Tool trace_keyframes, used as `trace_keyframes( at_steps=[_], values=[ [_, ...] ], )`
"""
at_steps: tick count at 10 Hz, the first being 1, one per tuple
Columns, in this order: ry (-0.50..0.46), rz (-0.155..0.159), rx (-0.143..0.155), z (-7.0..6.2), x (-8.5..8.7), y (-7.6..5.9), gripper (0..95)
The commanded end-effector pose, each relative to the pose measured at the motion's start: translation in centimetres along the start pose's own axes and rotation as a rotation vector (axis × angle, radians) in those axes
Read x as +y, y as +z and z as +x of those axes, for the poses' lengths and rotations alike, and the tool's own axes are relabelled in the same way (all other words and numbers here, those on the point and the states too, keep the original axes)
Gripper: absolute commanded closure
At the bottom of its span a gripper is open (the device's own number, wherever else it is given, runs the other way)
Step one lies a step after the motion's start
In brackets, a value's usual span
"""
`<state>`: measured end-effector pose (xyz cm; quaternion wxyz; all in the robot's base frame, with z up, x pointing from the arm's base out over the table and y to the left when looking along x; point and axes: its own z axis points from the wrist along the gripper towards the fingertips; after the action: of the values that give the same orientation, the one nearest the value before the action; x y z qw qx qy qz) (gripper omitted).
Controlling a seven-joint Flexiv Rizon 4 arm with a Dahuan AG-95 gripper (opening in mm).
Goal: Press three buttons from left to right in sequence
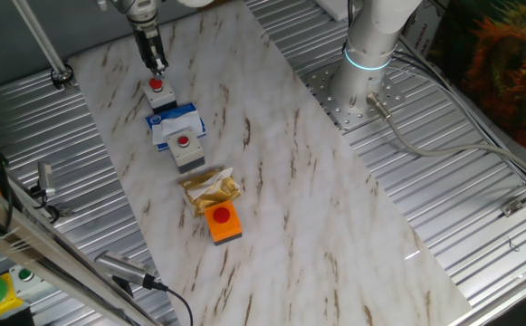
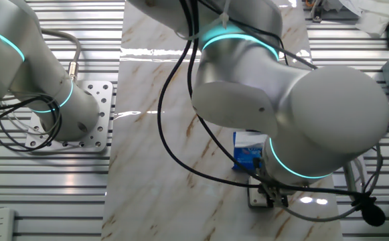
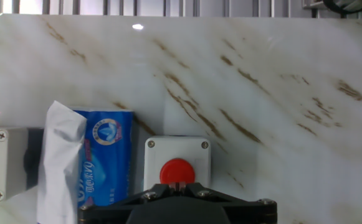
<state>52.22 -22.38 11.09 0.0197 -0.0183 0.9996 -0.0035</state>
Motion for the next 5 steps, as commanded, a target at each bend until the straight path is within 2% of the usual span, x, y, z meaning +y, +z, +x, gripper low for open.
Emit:
trace_keyframes(
  at_steps=[1, 5],
  values=[
    [-0.001, 0.0, -0.001, -0.04, 0.02, 0.09, 95.0],
    [-0.005, -0.002, -0.003, -0.06, -0.08, 0.66, 95.0]
  ],
)
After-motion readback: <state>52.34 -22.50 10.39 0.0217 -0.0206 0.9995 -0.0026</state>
